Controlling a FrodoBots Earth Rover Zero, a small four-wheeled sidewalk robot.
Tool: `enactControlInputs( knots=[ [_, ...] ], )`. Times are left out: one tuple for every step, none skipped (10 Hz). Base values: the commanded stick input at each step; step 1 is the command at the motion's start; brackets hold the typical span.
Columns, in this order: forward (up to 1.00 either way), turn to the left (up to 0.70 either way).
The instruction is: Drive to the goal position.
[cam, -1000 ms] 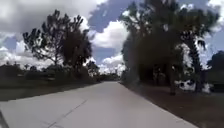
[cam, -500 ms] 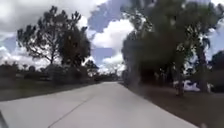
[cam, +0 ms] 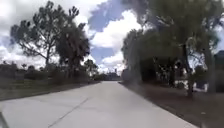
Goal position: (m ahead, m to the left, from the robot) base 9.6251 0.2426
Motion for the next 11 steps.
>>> enactControlInputs(
  knots=[
    [0.85, 0.00],
    [0.85, 0.00],
    [0.85, 0.00],
    [0.85, 0.00],
    [0.85, 0.00],
    [0.85, 0.00],
    [0.85, 0.00],
    [0.85, 0.00],
    [0.85, 0.00],
    [0.85, 0.00],
    [0.85, 0.00]
  ],
)
